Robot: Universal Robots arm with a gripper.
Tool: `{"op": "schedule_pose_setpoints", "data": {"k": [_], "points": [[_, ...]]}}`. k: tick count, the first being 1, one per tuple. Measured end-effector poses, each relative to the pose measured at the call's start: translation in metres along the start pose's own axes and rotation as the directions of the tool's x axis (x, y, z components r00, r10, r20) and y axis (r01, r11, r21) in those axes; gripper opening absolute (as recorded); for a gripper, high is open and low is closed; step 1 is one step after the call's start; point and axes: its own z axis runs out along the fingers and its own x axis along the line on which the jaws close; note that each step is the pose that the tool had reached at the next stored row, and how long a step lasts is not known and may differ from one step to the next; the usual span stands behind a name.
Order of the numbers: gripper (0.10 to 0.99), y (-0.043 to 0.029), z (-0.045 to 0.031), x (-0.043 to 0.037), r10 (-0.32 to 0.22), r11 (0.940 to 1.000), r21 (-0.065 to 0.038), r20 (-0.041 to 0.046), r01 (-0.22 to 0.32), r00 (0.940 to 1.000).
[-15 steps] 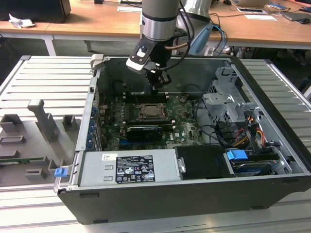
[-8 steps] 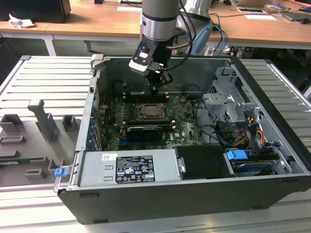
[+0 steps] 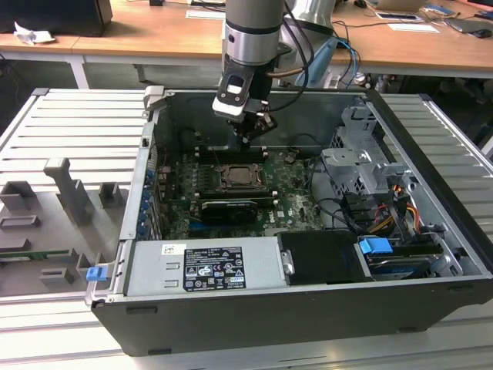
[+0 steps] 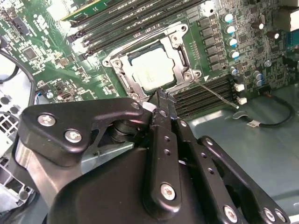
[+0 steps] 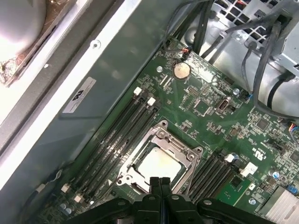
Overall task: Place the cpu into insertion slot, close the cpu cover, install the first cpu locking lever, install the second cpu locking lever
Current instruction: 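Install the first cpu locking lever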
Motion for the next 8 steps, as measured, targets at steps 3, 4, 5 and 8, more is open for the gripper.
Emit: {"op": "schedule_pose_setpoints", "data": {"k": [3,4,5,8], "points": [[0.106,0.0,0.0,0.0,-0.026,0.9997,0.001,-0.0005,0.026,0.9997],[0.106,0.0,0.0,0.0,-0.037,0.9993,0.001,-0.0007,0.037,0.9993],[0.106,0.0,0.0,0.0,-0.049,0.9988,0.001,-0.001,0.049,0.9988],[0.106,0.0,0.0,0.0,-0.094,0.9955,0.002,-0.0019,0.094,0.9955]]}}
